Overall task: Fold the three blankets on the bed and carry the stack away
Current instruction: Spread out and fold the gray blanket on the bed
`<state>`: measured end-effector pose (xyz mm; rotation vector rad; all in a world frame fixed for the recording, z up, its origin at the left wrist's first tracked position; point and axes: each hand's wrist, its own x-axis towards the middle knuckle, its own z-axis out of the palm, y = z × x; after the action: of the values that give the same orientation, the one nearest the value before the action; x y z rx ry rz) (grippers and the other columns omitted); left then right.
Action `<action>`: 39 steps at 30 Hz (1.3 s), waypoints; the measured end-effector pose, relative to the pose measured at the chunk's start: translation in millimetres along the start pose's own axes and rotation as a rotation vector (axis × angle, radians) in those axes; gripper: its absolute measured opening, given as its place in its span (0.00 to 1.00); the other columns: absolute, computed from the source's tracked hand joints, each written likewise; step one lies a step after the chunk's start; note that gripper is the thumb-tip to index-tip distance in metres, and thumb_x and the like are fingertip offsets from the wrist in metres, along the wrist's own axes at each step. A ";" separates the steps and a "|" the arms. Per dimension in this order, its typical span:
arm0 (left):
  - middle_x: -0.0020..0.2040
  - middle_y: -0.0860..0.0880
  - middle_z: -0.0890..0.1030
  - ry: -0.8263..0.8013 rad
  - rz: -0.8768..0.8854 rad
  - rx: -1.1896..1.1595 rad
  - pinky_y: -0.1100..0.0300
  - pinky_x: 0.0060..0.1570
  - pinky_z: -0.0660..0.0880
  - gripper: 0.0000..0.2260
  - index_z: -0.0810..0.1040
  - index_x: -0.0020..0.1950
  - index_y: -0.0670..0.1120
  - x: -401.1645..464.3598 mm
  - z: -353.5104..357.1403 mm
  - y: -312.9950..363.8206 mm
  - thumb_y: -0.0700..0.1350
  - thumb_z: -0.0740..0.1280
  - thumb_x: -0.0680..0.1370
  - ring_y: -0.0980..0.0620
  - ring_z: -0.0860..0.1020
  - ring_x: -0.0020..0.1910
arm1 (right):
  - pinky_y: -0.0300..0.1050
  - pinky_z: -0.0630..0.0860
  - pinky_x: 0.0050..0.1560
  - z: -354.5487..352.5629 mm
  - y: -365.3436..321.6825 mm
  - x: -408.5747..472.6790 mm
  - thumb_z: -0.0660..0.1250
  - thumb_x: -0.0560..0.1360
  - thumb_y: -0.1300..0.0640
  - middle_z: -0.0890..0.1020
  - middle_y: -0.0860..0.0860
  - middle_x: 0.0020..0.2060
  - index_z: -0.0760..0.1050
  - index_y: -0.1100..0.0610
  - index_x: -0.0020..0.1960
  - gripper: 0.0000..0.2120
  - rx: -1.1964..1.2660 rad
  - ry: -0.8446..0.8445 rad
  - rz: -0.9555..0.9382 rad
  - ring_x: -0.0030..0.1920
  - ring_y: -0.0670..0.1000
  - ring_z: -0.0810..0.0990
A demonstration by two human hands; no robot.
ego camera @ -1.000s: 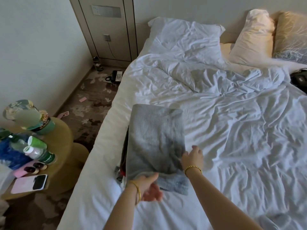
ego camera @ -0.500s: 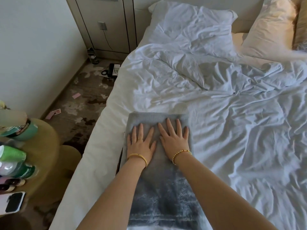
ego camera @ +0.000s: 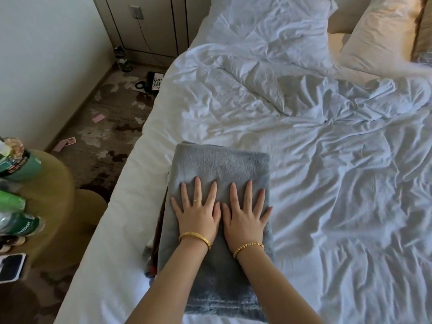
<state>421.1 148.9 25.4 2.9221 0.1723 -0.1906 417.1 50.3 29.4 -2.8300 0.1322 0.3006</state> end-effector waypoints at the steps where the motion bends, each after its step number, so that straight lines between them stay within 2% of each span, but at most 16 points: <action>1: 0.78 0.48 0.45 -0.016 -0.009 0.001 0.34 0.68 0.42 0.25 0.47 0.75 0.62 1.5 8.8 -1.7 0.57 0.52 0.79 0.38 0.42 0.75 | 0.68 0.40 0.71 5.7 5.5 0.0 0.44 0.79 0.39 0.35 0.50 0.75 0.37 0.39 0.74 0.28 -0.010 -0.012 0.007 0.74 0.60 0.33; 4: 0.78 0.46 0.45 0.005 -0.038 -0.014 0.31 0.67 0.40 0.26 0.48 0.74 0.65 15.7 28.2 -4.4 0.58 0.54 0.78 0.37 0.42 0.75 | 0.69 0.44 0.70 22.9 11.7 11.0 0.45 0.78 0.39 0.36 0.51 0.76 0.39 0.39 0.75 0.28 0.012 -0.014 0.007 0.74 0.62 0.34; 8: 0.78 0.45 0.42 0.005 -0.139 -0.050 0.31 0.66 0.44 0.26 0.49 0.74 0.65 34.9 52.0 -10.1 0.59 0.54 0.77 0.36 0.42 0.75 | 0.70 0.48 0.70 50.6 15.9 29.0 0.49 0.78 0.41 0.40 0.51 0.76 0.45 0.38 0.75 0.27 0.030 -0.023 -0.033 0.74 0.63 0.35; 10: 0.77 0.42 0.49 0.020 -0.138 -0.067 0.29 0.65 0.51 0.25 0.57 0.73 0.63 40.7 59.9 -9.0 0.58 0.56 0.76 0.33 0.49 0.74 | 0.70 0.51 0.69 61.4 21.7 36.8 0.53 0.77 0.43 0.45 0.54 0.77 0.52 0.41 0.75 0.27 0.052 -0.002 -0.024 0.74 0.66 0.39; 13: 0.72 0.37 0.64 0.100 -0.098 -0.058 0.27 0.58 0.62 0.24 0.71 0.68 0.58 51.0 74.5 -6.3 0.56 0.56 0.72 0.28 0.63 0.68 | 0.72 0.64 0.62 75.4 28.4 47.1 0.56 0.74 0.45 0.60 0.62 0.73 0.67 0.48 0.70 0.25 0.080 0.079 -0.018 0.71 0.72 0.54; 16: 0.70 0.36 0.68 0.158 -0.086 -0.038 0.28 0.56 0.65 0.23 0.75 0.65 0.56 65.5 93.0 -7.0 0.55 0.57 0.71 0.27 0.67 0.65 | 0.73 0.67 0.59 87.9 33.9 63.1 0.56 0.72 0.47 0.67 0.66 0.69 0.74 0.53 0.65 0.25 0.081 0.161 -0.050 0.67 0.75 0.60; 22: 0.70 0.38 0.64 0.268 -0.044 -0.018 0.31 0.55 0.67 0.23 0.77 0.63 0.55 83.3 119.8 -9.0 0.53 0.58 0.70 0.27 0.68 0.64 | 0.74 0.66 0.59 107.8 41.3 81.3 0.57 0.71 0.48 0.68 0.67 0.67 0.76 0.54 0.63 0.23 0.100 0.222 -0.074 0.66 0.77 0.61; 27: 0.68 0.35 0.70 0.273 -0.065 -0.007 0.31 0.52 0.69 0.22 0.77 0.63 0.53 85.0 114.8 -8.1 0.52 0.57 0.71 0.27 0.69 0.63 | 0.73 0.65 0.60 107.1 42.0 82.5 0.57 0.72 0.49 0.68 0.66 0.68 0.74 0.52 0.65 0.23 0.112 0.228 -0.076 0.66 0.77 0.60; 30: 0.69 0.37 0.69 0.259 -0.083 -0.043 0.32 0.55 0.67 0.22 0.75 0.65 0.53 79.1 102.8 -4.9 0.52 0.57 0.72 0.28 0.68 0.65 | 0.71 0.62 0.65 100.8 41.4 76.6 0.54 0.74 0.49 0.64 0.63 0.71 0.70 0.51 0.69 0.24 0.146 0.228 -0.062 0.69 0.74 0.57; 33: 0.72 0.40 0.66 0.287 -0.090 -0.173 0.34 0.61 0.66 0.26 0.68 0.71 0.49 66.5 89.1 -11.8 0.55 0.61 0.74 0.32 0.66 0.68 | 0.65 0.55 0.71 93.0 42.6 64.8 0.51 0.77 0.47 0.54 0.55 0.75 0.59 0.53 0.74 0.27 0.246 0.197 -0.058 0.73 0.69 0.51; 36: 0.75 0.40 0.59 0.227 -0.104 -0.321 0.37 0.69 0.58 0.42 0.54 0.76 0.44 57.0 75.8 -30.0 0.58 0.70 0.70 0.38 0.59 0.73 | 0.52 0.49 0.75 82.0 49.2 54.4 0.58 0.78 0.46 0.46 0.44 0.74 0.45 0.54 0.77 0.34 0.460 0.149 -0.042 0.76 0.58 0.46; 37: 0.76 0.40 0.56 0.183 -0.175 -0.335 0.38 0.69 0.55 0.47 0.49 0.77 0.46 53.7 71.0 -38.7 0.62 0.71 0.68 0.40 0.56 0.74 | 0.49 0.49 0.76 77.2 52.4 51.5 0.63 0.76 0.47 0.46 0.46 0.75 0.43 0.54 0.77 0.39 0.551 0.111 0.000 0.76 0.55 0.47; 39: 0.77 0.41 0.49 0.041 -0.412 -0.369 0.37 0.69 0.51 0.55 0.39 0.76 0.51 45.6 64.0 -60.4 0.69 0.69 0.63 0.40 0.52 0.75 | 0.49 0.57 0.74 63.9 59.6 48.2 0.72 0.70 0.49 0.55 0.53 0.75 0.47 0.55 0.76 0.46 0.798 -0.002 0.183 0.73 0.54 0.58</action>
<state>450.8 198.6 -55.1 2.4936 0.7329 -0.1415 444.7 9.6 -57.4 -2.0282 0.4103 0.2217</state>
